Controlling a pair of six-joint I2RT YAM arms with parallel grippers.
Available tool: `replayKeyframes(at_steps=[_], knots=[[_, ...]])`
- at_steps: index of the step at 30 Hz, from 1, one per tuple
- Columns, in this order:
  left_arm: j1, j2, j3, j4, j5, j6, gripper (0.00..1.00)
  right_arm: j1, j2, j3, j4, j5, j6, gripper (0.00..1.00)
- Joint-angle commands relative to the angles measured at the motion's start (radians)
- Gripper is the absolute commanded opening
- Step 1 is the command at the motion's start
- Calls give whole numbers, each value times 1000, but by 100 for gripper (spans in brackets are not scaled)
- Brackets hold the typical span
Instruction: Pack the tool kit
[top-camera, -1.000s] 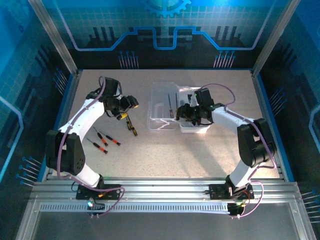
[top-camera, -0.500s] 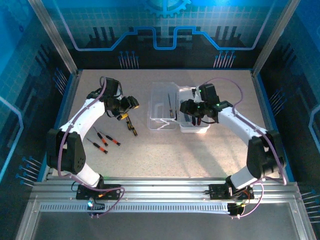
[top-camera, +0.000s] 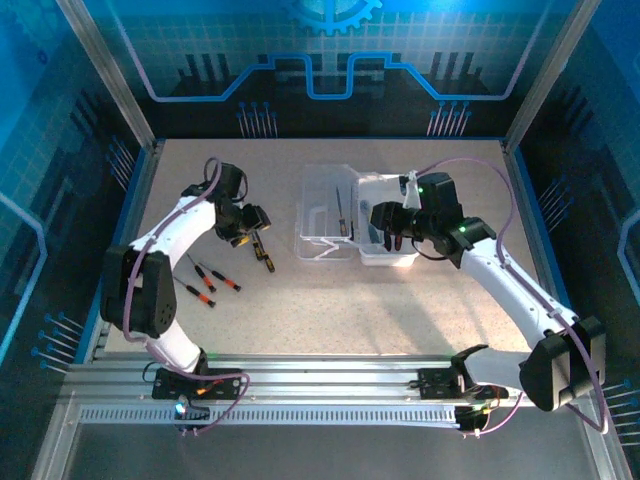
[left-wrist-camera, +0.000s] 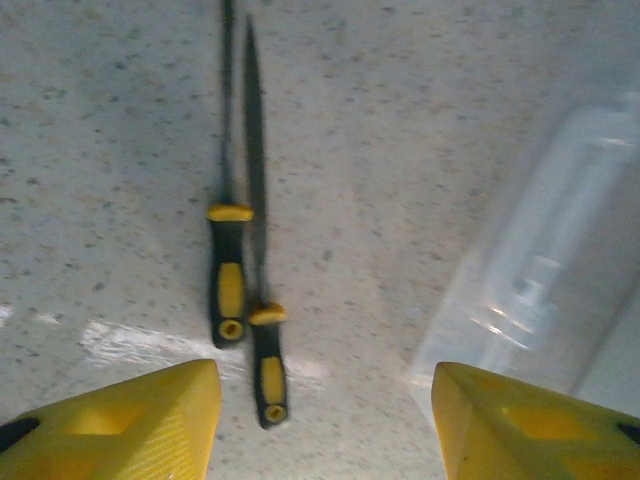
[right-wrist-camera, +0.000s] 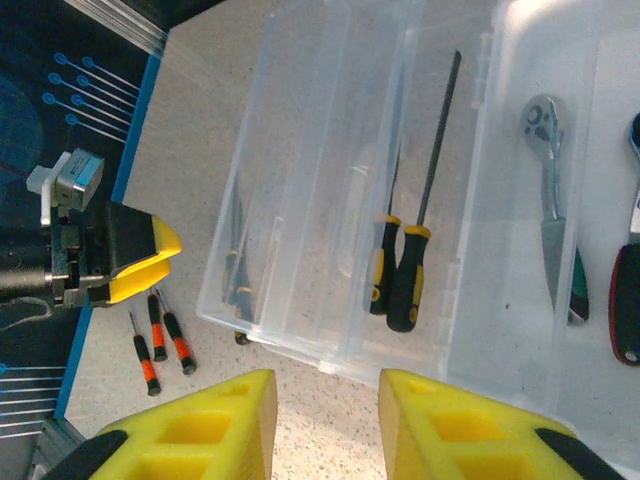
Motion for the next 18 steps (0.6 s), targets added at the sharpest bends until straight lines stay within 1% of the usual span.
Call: replayKeyframes(at_steps=[1, 3, 7, 14, 18], knots=[[5, 54, -14, -43, -87, 43, 57, 14, -31, -33, -18, 9, 13, 33], [4, 89, -10, -39, -98, 47, 55, 14, -36, -48, -4, 5, 17, 33], [4, 152, -9, -13, -57, 51, 52, 15, -20, -66, 18, -22, 24, 33], [4, 230, 18, -13, -92, 66, 45, 18, 2, -86, 51, -41, 32, 33], [3, 257, 30, -14, -107, 72, 38, 18, 12, -88, 59, -47, 31, 33]])
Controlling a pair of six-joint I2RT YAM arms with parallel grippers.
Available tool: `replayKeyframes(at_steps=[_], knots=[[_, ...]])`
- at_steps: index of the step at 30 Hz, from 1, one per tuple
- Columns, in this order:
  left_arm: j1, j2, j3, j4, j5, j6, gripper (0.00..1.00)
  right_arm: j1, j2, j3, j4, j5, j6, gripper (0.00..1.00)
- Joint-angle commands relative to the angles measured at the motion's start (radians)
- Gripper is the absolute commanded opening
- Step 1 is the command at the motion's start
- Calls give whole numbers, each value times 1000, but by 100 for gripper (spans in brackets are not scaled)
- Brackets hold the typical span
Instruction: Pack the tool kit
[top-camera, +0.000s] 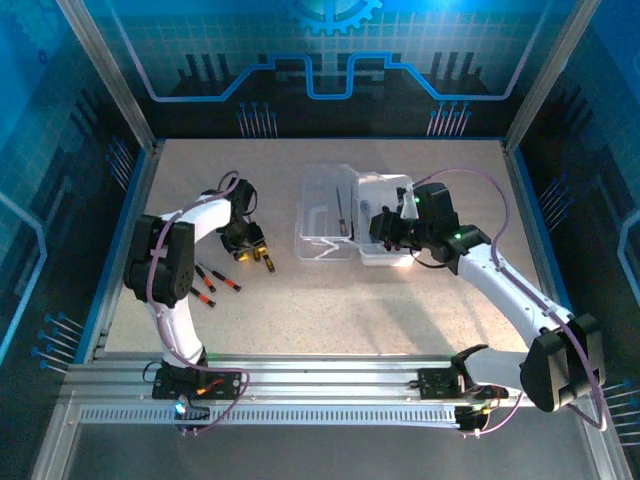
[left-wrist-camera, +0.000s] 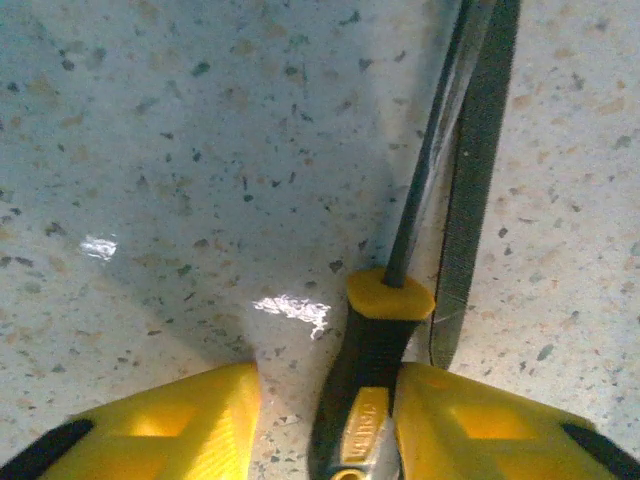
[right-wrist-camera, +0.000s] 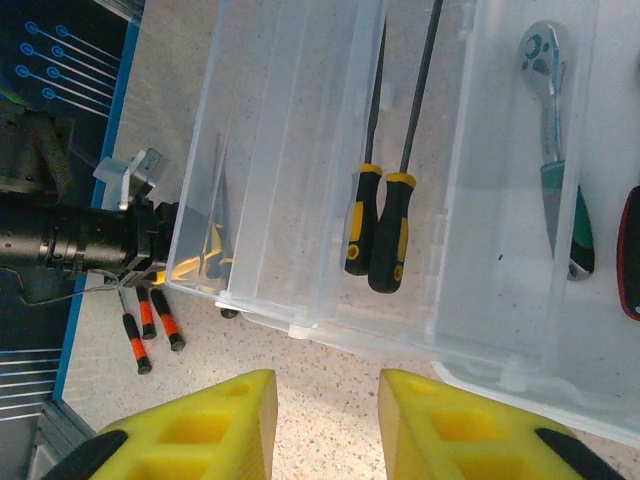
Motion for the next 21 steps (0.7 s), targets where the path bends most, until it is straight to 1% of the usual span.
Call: replayKeyframes(at_steps=[1, 10, 12, 13, 16, 19, 21], knots=[[3, 38, 24, 1, -31, 25, 36, 12, 12, -9, 22, -25, 7, 33], [3, 69, 48, -2, -39, 38, 27, 12, 20, -3, 25, -30, 7, 33], [3, 62, 46, -5, -34, 38, 29, 12, 21, -1, 24, -29, 7, 33], [3, 56, 44, -9, -36, 40, 33, 12, 19, -1, 23, -27, 7, 33], [3, 44, 51, -18, -50, 50, 39, 12, 21, 4, 23, -27, 7, 33], [8, 54, 71, -28, -63, 56, 39, 14, 25, 6, 24, -30, 9, 33], [11, 64, 85, -38, -73, 57, 38, 15, 25, 8, 25, -30, 9, 33]])
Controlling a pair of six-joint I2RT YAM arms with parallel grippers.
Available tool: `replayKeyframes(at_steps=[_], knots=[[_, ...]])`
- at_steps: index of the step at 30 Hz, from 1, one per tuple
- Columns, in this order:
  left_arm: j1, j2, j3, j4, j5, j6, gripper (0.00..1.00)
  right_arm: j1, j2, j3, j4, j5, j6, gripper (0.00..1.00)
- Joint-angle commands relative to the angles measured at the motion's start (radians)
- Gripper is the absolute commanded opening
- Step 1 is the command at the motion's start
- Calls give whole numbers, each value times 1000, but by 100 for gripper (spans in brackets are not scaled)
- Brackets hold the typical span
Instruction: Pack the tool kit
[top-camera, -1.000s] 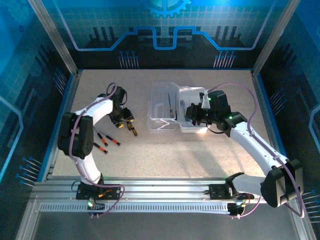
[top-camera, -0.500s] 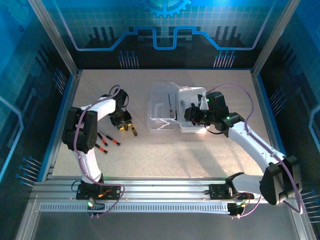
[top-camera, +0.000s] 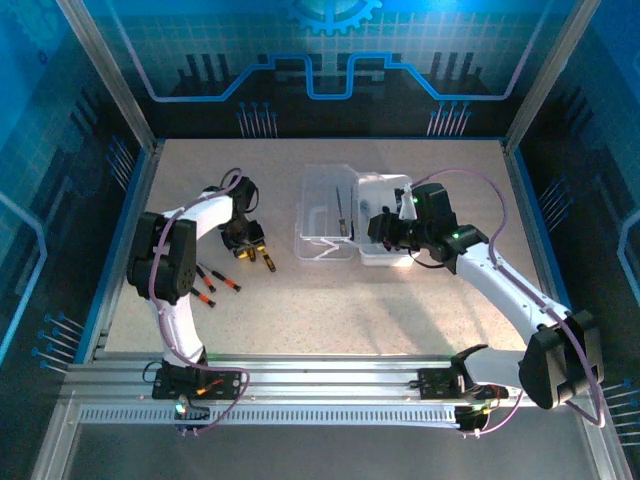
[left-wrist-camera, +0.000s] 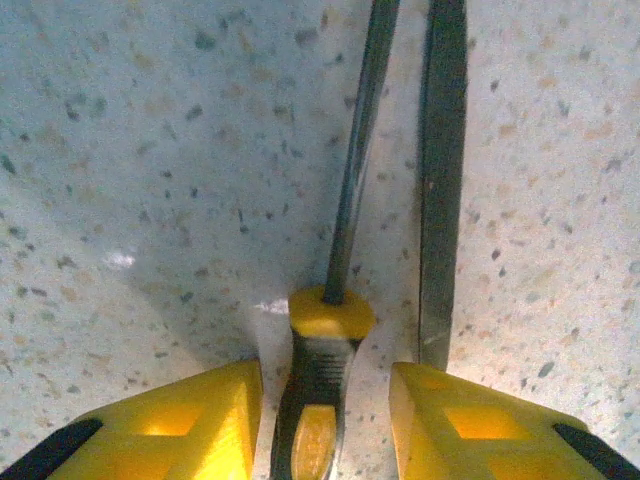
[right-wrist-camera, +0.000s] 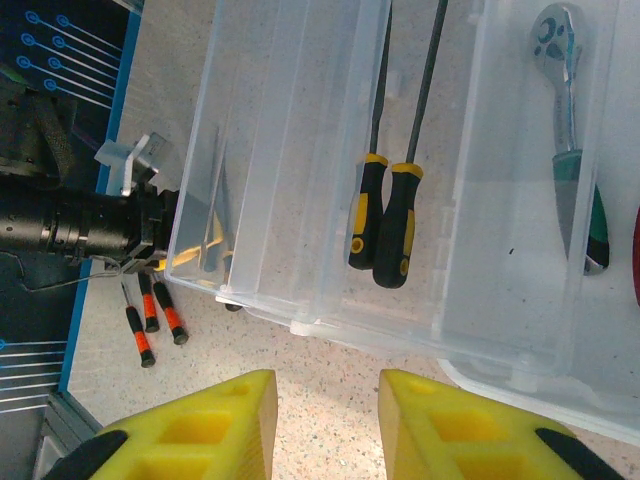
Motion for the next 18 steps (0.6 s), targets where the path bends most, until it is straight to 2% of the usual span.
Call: replayKeyframes(at_steps=[1, 5, 18], knots=[[12, 33, 38, -8, -42, 23, 37, 14, 9, 11, 15, -11, 5, 33], [20, 45, 47, -3, -51, 26, 36, 14, 4, 6, 14, -7, 3, 33], [38, 50, 37, -4, -68, 28, 19, 15, -12, 2, 10, -9, -4, 33]])
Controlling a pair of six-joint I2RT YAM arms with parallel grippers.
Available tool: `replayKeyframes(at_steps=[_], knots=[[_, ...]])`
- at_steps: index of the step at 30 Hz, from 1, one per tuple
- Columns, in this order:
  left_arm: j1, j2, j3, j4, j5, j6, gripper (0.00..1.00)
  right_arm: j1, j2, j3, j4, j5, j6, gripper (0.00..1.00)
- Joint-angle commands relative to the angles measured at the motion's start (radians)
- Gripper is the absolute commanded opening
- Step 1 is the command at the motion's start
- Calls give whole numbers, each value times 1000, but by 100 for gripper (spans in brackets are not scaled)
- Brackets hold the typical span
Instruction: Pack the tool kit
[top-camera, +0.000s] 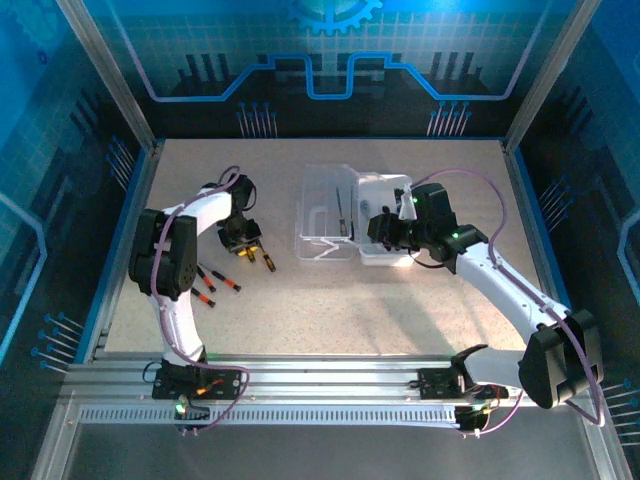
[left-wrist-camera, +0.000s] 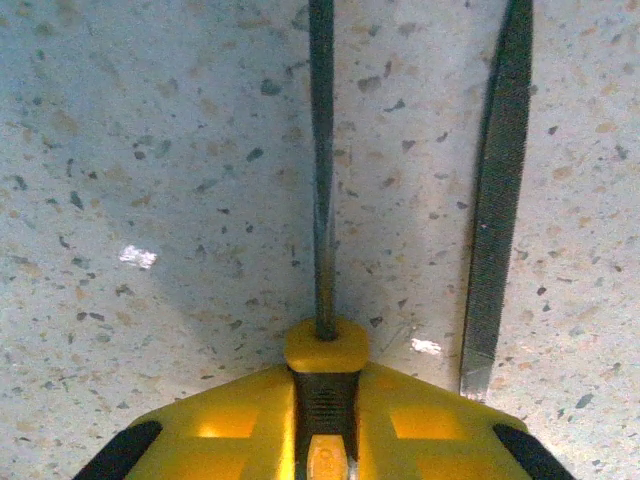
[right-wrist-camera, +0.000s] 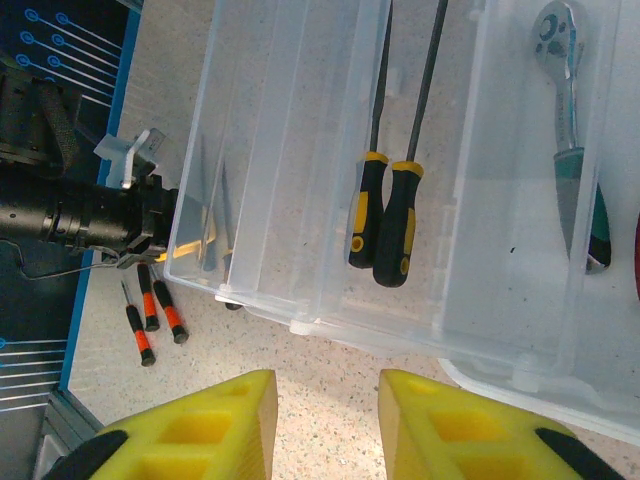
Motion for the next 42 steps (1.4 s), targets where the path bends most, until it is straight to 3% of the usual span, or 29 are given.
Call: replayKeyframes(at_steps=[1, 10, 18, 33, 42], knots=[[19, 1, -4, 37, -48, 13, 18, 14, -17, 3, 6, -2, -7, 34], [19, -192, -29, 5, -36, 7, 18, 18, -19, 7, 9, -14, -6, 34], [-3, -250, 93, -39, 102, -26, 18, 20, 9, 18, 68, -20, 25, 39], [-260, -202, 356, 13, 287, -148, 18, 114, 72, 113, 91, -104, 7, 50], [-339, -170, 354, 91, 383, -217, 17, 132, 92, 129, 117, -95, 23, 53]])
